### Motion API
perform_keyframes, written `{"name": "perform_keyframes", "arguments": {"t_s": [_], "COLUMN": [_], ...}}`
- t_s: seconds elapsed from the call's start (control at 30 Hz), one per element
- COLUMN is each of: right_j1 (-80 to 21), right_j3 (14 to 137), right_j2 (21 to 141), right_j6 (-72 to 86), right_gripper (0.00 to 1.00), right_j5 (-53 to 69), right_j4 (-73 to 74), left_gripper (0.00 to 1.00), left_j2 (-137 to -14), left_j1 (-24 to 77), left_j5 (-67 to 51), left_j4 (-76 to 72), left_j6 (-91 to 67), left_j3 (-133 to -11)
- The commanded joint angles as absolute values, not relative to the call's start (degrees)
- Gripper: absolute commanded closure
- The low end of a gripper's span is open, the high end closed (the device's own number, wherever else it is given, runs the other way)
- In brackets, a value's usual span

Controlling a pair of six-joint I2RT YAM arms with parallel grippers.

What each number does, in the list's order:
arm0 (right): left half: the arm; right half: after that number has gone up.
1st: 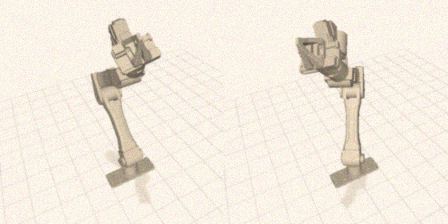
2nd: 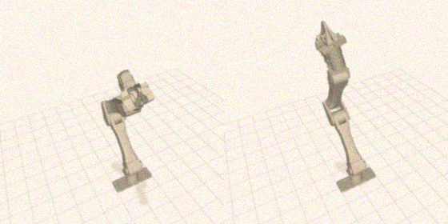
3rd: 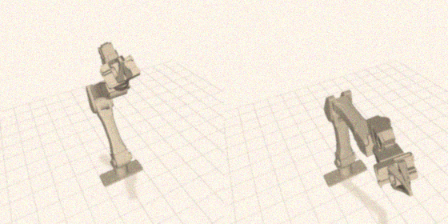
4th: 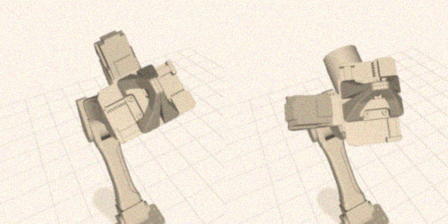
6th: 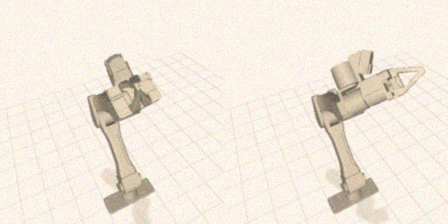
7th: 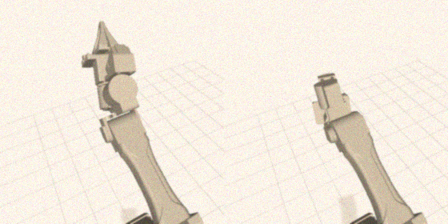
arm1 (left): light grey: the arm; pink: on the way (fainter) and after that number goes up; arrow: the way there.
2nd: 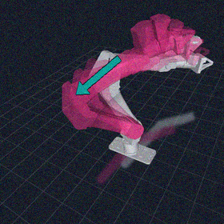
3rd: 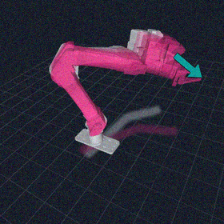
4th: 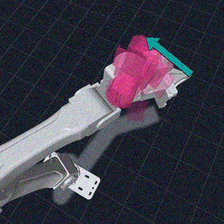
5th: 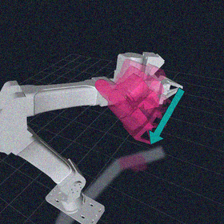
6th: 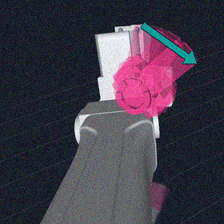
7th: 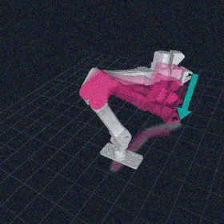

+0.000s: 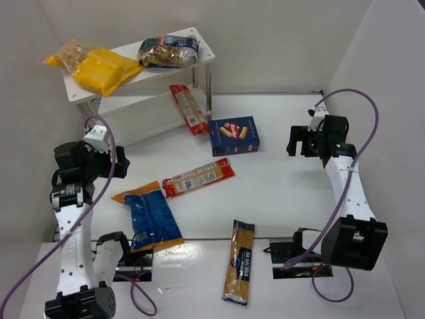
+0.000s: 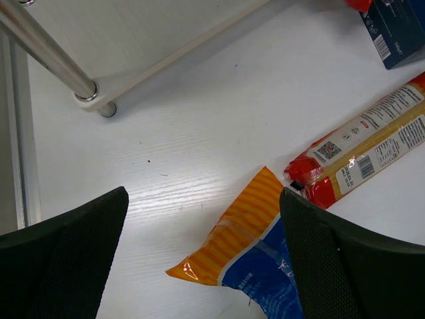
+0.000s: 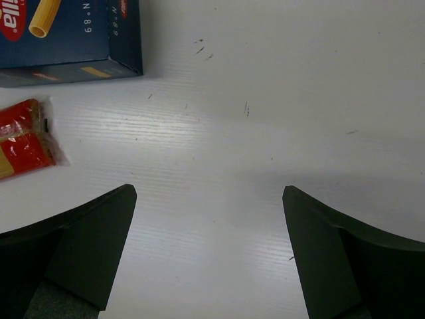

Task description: Place and organize the pasta boxes and bags onto the shelf

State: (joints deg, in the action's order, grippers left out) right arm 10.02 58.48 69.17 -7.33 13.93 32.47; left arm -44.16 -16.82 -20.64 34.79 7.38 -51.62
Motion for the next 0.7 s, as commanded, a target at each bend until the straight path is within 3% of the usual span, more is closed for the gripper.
{"name": "perform_keyframes", "arguments": {"t_s": [0.0, 0.4, 0.67], "right_j1": [10.2, 10.2, 10.2], "right_j3": [57.9, 55.6, 55.6], "right_j2": [67.3, 62.4, 63.6], "right_j6": [-7.8, -9.9, -9.9], "right_gripper": [0.01, 0.01, 0.01], "right_j5": [16.2, 19.1, 20.1], "right_j4": [29.9, 28.8, 28.8], "left_gripper": [0.00, 0.00, 0.00], "left_j2": [-44.0, -48.2, -65.4], "left_j1": [-16.7, -13.3, -5.6], "left_j5": [-21.5, -22.8, -20.0], "left_j4": [34.0, 36.7, 55.2], "left_j6": [7.7, 11.8, 28.7], "left_j3": [-52.0, -54.1, -65.3]}}
